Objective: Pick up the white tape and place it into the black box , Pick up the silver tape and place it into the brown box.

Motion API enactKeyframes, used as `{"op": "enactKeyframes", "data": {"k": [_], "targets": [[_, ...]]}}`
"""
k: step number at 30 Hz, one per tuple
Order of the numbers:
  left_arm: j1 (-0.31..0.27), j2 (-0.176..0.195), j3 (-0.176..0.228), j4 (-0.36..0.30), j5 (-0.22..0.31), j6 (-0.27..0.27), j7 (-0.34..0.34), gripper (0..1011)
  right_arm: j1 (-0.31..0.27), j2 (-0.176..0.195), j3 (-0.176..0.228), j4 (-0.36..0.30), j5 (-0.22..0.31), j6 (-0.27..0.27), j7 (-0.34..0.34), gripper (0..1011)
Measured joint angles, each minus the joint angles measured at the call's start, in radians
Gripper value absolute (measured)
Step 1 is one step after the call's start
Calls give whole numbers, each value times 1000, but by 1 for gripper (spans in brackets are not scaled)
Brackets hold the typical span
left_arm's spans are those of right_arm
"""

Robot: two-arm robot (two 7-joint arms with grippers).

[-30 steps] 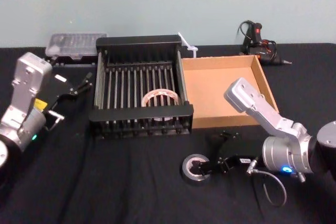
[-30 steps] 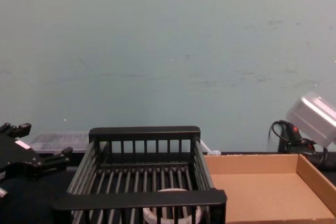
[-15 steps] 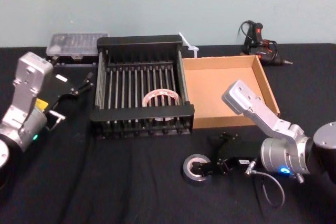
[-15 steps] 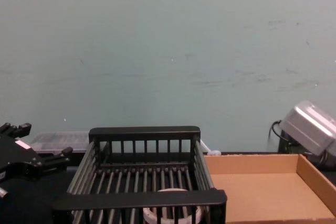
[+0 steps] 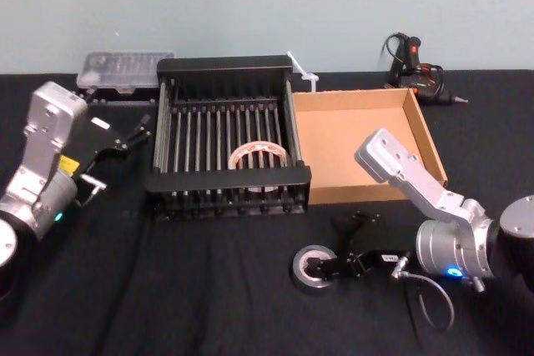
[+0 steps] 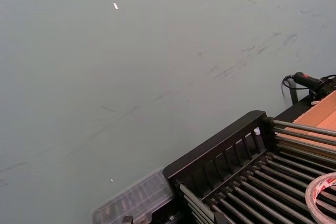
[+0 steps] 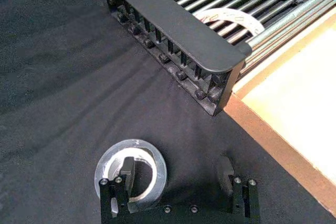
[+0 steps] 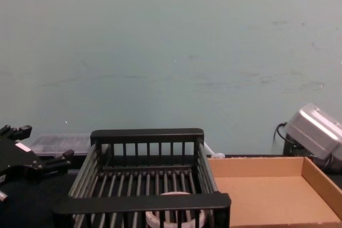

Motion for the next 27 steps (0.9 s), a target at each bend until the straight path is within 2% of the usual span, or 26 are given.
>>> {"op": "enactKeyframes", "data": {"k": [4,10,13,16,18,20,21,23,24,27], "targets": [[0,0,0,0,0,0,0,1001,0,0,0,0,0,0,0,1003],[0,0,0,0,0,0,0,1001,0,1,0,-1,1,0,0,889],[0,0,0,0,0,0,0,1001,0,1,0,-1,1,0,0,765],[0,0,0,0,0,0,0,1001,0,1,0,-2,1,0,0,710],[0,0,0,0,0,0,0,1002,0,1,0,-2,2,0,0,629],[0,0,0,0,0,0,0,1001,0,1,0,-2,2,0,0,591],[0,0,0,0,0,0,0,1001,0,1,0,-2,2,0,0,528],[0,0,0,0,0,0,0,1001,0,1,0,-2,2,0,0,488],[0,0,0,0,0,0,0,1001,0,1,0,-2,2,0,0,427],[0,0,0,0,0,0,0,1001,0,1,0,-2,2,0,0,355]]}}
